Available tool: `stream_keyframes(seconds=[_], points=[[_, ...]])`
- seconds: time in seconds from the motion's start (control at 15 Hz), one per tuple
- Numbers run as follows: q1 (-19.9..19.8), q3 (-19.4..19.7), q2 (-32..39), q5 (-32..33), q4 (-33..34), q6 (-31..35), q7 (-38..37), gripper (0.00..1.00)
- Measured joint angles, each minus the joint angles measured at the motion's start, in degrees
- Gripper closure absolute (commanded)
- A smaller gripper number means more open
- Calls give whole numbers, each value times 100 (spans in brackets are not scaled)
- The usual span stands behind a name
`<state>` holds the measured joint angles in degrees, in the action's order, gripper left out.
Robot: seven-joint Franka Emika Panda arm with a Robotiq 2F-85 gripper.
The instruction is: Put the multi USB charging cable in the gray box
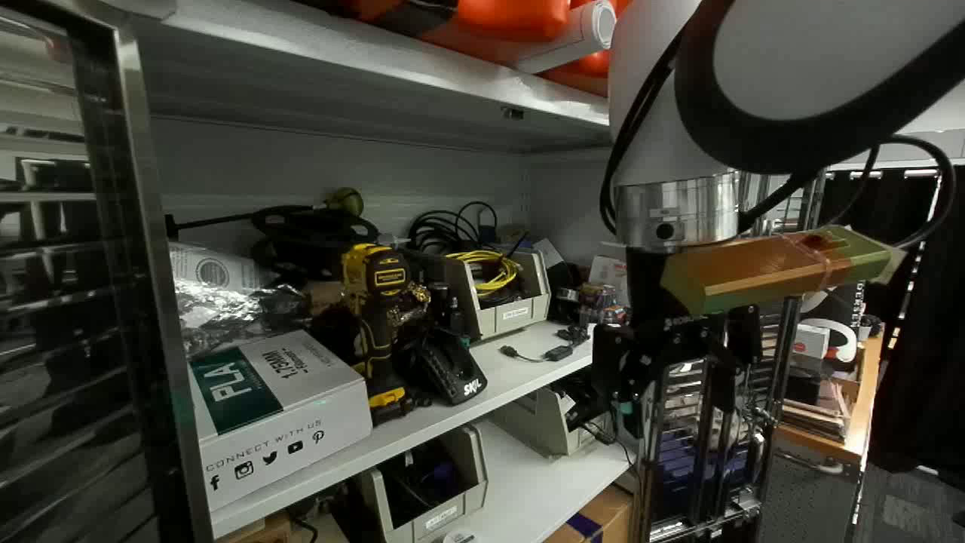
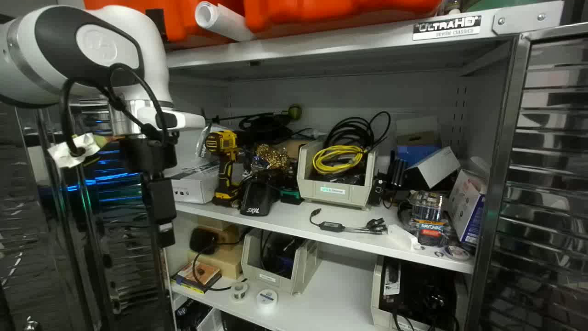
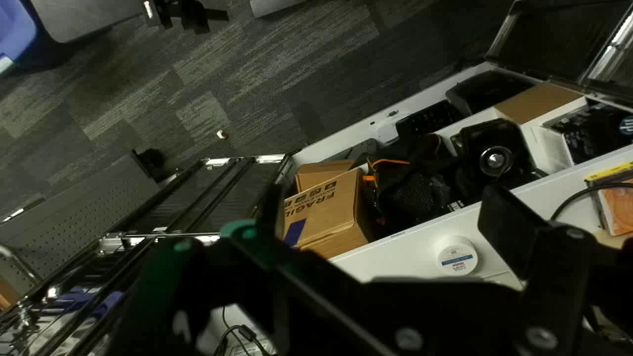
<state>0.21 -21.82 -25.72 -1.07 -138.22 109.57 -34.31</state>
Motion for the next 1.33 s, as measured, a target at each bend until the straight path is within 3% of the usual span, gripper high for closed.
stream_keyframes(seconds=[0.87, 1.33], points=[[56, 141, 53, 7, 76, 27, 1, 0], [-20, 709, 812, 365, 414, 943, 1, 0]])
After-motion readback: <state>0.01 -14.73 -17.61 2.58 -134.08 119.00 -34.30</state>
